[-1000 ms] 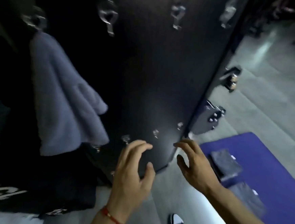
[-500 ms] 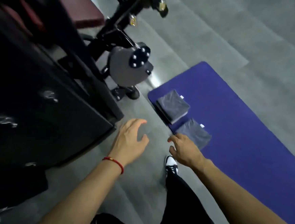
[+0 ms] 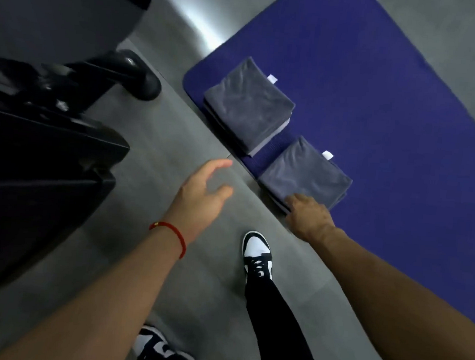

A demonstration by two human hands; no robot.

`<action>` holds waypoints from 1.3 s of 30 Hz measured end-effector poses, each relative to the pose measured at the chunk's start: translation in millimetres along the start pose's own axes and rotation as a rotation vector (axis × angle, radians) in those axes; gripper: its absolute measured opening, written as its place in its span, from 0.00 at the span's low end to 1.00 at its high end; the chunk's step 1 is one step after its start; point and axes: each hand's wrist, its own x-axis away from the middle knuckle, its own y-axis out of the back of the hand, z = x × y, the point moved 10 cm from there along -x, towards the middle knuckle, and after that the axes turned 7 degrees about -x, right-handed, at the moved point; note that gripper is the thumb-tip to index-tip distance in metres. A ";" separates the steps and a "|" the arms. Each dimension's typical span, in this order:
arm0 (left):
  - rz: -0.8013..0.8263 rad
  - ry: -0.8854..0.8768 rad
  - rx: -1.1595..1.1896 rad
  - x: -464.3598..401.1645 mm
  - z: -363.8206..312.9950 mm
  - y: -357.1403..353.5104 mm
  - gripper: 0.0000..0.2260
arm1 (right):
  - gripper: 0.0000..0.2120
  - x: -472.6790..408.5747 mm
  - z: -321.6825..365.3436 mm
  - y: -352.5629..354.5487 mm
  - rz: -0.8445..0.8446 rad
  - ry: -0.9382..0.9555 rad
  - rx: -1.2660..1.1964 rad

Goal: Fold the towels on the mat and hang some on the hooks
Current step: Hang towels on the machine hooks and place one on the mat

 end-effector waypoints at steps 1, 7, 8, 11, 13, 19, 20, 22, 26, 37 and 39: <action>0.008 0.004 0.019 -18.2 14.0 -13.6 0.22 | 0.22 -26.1 -1.7 -8.9 -0.001 0.023 0.032; 0.059 0.078 0.036 -94.8 89.0 -70.1 0.24 | 0.27 -144.9 14.8 -38.6 0.015 0.238 0.365; 0.052 0.084 0.035 -102.2 94.8 -72.3 0.24 | 0.27 -158.8 15.3 -42.0 0.027 0.263 0.416; 0.007 0.105 0.020 -121.1 105.0 -72.1 0.24 | 0.24 -180.0 13.6 -49.5 0.046 0.338 0.520; -0.019 0.104 0.009 -130.1 103.5 -69.7 0.24 | 0.24 -179.2 12.7 -45.2 0.014 0.374 0.576; 0.004 0.048 -0.033 -129.1 78.0 -71.6 0.24 | 0.15 -164.1 10.3 -24.0 -0.109 0.476 0.596; 0.015 0.032 -0.038 -124.1 70.6 -72.0 0.25 | 0.13 -156.5 9.0 -18.0 -0.118 0.483 0.575; 0.042 0.001 -0.032 -109.8 54.4 -71.3 0.25 | 0.10 -137.0 5.4 -1.6 -0.134 0.485 0.521; 0.058 -0.054 -0.040 -66.3 22.9 -55.2 0.24 | 0.05 -78.5 0.5 30.0 -0.101 0.482 0.432; 0.079 -0.209 -0.165 152.9 -55.1 51.8 0.26 | 0.12 203.5 149.0 130.7 -0.275 0.741 -0.110; 0.055 -0.253 -0.196 206.1 -65.5 84.1 0.25 | 0.15 266.0 196.8 148.3 -0.305 0.786 -0.202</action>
